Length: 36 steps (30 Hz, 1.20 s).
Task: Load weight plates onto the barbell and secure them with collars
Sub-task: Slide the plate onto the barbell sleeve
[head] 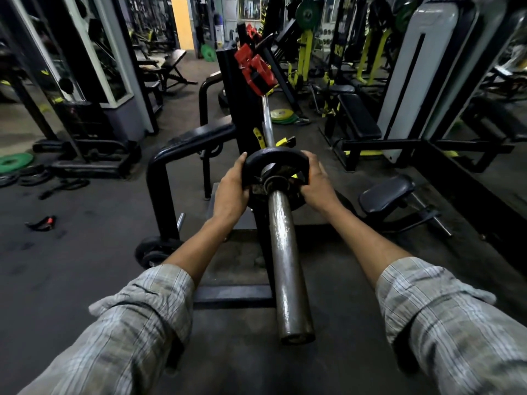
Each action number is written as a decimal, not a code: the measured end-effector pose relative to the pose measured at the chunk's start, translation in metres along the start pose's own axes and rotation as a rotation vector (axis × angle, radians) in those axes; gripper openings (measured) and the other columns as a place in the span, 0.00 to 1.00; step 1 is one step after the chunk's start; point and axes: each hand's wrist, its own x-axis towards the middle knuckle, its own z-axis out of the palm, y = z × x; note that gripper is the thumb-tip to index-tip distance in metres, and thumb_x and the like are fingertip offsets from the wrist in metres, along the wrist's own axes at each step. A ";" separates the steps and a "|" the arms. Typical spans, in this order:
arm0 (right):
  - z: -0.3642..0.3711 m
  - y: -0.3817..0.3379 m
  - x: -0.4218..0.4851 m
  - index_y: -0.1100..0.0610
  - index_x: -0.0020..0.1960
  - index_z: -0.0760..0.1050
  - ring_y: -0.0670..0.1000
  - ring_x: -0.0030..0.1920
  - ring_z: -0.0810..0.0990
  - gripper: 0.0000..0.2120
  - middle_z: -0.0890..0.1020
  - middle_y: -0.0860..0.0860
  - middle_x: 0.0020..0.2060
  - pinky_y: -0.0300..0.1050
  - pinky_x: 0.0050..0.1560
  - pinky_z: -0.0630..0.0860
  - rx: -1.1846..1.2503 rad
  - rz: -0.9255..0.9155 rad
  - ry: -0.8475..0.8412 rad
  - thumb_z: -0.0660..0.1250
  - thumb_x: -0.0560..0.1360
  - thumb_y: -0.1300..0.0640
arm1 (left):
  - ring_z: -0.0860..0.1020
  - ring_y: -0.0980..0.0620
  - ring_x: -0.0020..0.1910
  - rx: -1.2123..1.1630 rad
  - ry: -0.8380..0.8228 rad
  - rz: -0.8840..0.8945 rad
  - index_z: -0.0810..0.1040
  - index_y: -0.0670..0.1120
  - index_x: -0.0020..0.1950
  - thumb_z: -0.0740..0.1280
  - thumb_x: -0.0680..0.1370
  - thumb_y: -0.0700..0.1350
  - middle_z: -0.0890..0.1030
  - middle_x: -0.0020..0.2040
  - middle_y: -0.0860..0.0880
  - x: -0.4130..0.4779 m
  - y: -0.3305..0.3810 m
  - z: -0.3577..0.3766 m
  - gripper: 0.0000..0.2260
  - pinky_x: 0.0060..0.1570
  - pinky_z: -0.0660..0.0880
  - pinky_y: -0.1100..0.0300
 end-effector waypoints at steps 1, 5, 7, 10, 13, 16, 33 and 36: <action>-0.004 -0.004 -0.002 0.51 0.80 0.61 0.59 0.71 0.73 0.38 0.70 0.58 0.73 0.44 0.67 0.69 -0.016 0.005 -0.001 0.70 0.74 0.64 | 0.78 0.43 0.67 0.005 -0.009 -0.011 0.62 0.49 0.81 0.70 0.76 0.38 0.79 0.69 0.44 -0.002 0.002 -0.004 0.34 0.63 0.77 0.49; -0.018 -0.035 -0.019 0.54 0.82 0.59 0.60 0.76 0.67 0.38 0.68 0.58 0.76 0.58 0.74 0.67 -0.185 -0.188 0.115 0.71 0.77 0.47 | 0.74 0.46 0.72 0.059 -0.044 0.019 0.64 0.48 0.80 0.73 0.78 0.55 0.74 0.75 0.46 -0.021 0.004 -0.043 0.34 0.67 0.75 0.47; -0.019 -0.062 -0.032 0.56 0.81 0.60 0.60 0.76 0.68 0.38 0.70 0.58 0.75 0.60 0.73 0.68 -0.270 -0.296 0.129 0.65 0.78 0.39 | 0.73 0.48 0.73 0.104 -0.045 0.094 0.66 0.48 0.79 0.70 0.79 0.58 0.74 0.75 0.47 -0.037 0.001 -0.073 0.31 0.68 0.75 0.47; -0.009 -0.108 -0.060 0.57 0.79 0.64 0.60 0.75 0.70 0.38 0.72 0.58 0.74 0.61 0.71 0.70 -0.304 -0.357 -0.006 0.60 0.78 0.34 | 0.75 0.51 0.70 0.114 -0.070 0.152 0.68 0.50 0.77 0.69 0.79 0.59 0.75 0.73 0.49 -0.064 -0.007 -0.123 0.29 0.67 0.75 0.51; 0.015 -0.147 -0.090 0.56 0.79 0.64 0.58 0.76 0.70 0.40 0.71 0.57 0.75 0.58 0.73 0.71 -0.350 -0.427 -0.154 0.58 0.77 0.31 | 0.74 0.55 0.69 0.113 -0.125 0.160 0.70 0.52 0.76 0.67 0.78 0.64 0.75 0.73 0.52 -0.095 -0.026 -0.170 0.29 0.67 0.74 0.54; 0.046 -0.185 -0.118 0.55 0.80 0.63 0.56 0.76 0.69 0.39 0.70 0.55 0.76 0.54 0.73 0.70 -0.417 -0.481 -0.257 0.60 0.78 0.32 | 0.74 0.55 0.71 0.115 -0.186 0.140 0.70 0.53 0.75 0.65 0.76 0.66 0.75 0.73 0.53 -0.127 -0.061 -0.214 0.31 0.68 0.73 0.56; 0.300 -0.200 -0.187 0.53 0.75 0.69 0.56 0.69 0.75 0.30 0.75 0.52 0.70 0.55 0.66 0.74 -0.356 -0.134 -0.610 0.64 0.79 0.38 | 0.74 0.53 0.71 0.168 -0.681 -0.141 0.71 0.53 0.75 0.61 0.73 0.71 0.75 0.73 0.52 -0.202 -0.316 -0.276 0.35 0.69 0.70 0.60; 0.352 -0.167 -0.162 0.52 0.74 0.69 0.58 0.69 0.75 0.31 0.76 0.53 0.69 0.55 0.67 0.74 -0.346 -0.051 -0.686 0.61 0.77 0.36 | 0.74 0.52 0.71 0.184 -0.746 -0.245 0.71 0.51 0.76 0.65 0.75 0.68 0.75 0.73 0.51 -0.187 -0.363 -0.251 0.34 0.70 0.72 0.55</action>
